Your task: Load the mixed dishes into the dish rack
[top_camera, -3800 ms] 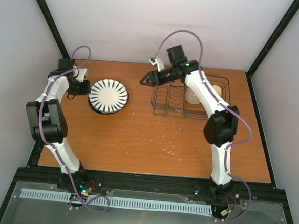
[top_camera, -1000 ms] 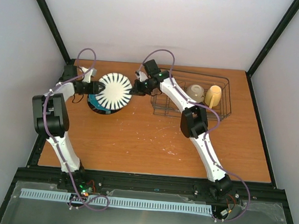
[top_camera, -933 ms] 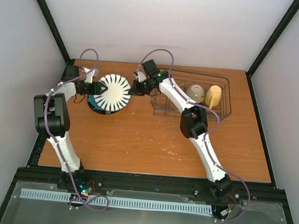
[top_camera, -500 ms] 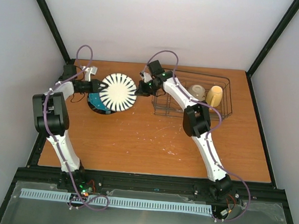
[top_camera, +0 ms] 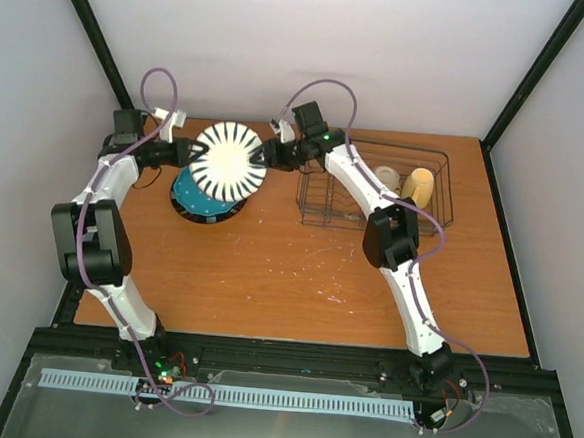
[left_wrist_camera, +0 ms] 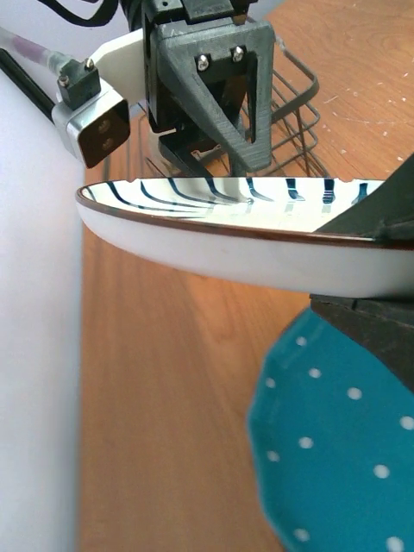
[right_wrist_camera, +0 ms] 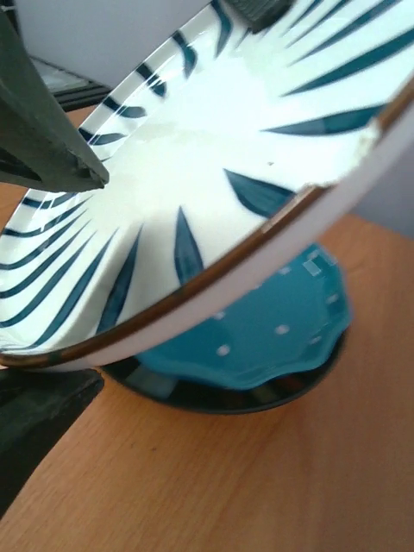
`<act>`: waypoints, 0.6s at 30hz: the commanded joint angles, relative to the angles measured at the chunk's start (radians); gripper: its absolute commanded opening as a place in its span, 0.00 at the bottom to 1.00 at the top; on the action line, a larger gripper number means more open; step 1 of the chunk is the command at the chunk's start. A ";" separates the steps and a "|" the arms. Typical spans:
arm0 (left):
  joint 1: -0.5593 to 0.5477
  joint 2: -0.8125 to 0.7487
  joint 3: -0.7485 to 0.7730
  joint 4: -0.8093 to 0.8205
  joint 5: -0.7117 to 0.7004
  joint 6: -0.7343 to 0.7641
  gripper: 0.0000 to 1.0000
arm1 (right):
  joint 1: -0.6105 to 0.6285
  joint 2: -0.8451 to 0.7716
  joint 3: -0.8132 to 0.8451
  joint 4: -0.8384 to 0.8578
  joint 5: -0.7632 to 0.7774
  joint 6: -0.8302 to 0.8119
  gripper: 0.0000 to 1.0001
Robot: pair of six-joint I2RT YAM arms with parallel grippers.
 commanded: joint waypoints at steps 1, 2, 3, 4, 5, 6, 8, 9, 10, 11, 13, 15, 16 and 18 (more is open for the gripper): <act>-0.032 -0.140 0.153 0.029 0.046 0.018 0.01 | 0.002 -0.183 0.054 0.131 -0.032 -0.007 0.56; -0.033 -0.145 0.182 0.024 0.034 0.021 0.01 | -0.005 -0.205 0.054 0.130 -0.018 -0.011 0.57; -0.032 -0.150 0.203 0.026 0.031 0.017 0.01 | -0.012 -0.223 0.052 0.130 -0.007 -0.016 0.58; -0.034 -0.156 0.221 0.038 0.029 0.008 0.01 | -0.020 -0.242 0.053 0.123 0.008 -0.023 0.59; -0.034 -0.161 0.232 0.056 0.027 -0.007 0.01 | -0.028 -0.260 0.053 0.114 0.020 -0.033 0.60; -0.034 -0.166 0.238 0.076 0.028 -0.028 0.01 | -0.037 -0.272 0.053 0.103 0.025 -0.046 0.60; -0.036 -0.179 0.242 0.133 0.032 -0.069 0.01 | -0.054 -0.298 0.046 0.078 0.037 -0.067 0.60; -0.039 -0.187 0.236 0.161 0.032 -0.085 0.01 | -0.063 -0.308 0.036 0.074 0.034 -0.073 0.61; -0.040 -0.195 0.229 0.189 0.036 -0.096 0.01 | -0.068 -0.314 0.029 0.068 0.031 -0.082 0.61; -0.042 -0.199 0.227 0.214 0.043 -0.103 0.01 | -0.072 -0.317 0.026 0.057 0.030 -0.092 0.60; -0.052 -0.206 0.226 0.249 0.045 -0.106 0.01 | -0.076 -0.325 0.037 0.016 0.051 -0.138 0.61; -0.085 -0.199 0.220 0.281 0.022 -0.096 0.01 | -0.088 -0.358 0.032 -0.021 0.113 -0.171 0.61; -0.111 -0.190 0.227 0.286 -0.002 -0.065 0.01 | -0.097 -0.382 0.013 -0.031 0.160 -0.180 0.61; -0.185 -0.167 0.251 0.288 -0.083 0.011 0.01 | -0.119 -0.458 -0.066 -0.023 0.275 -0.191 0.61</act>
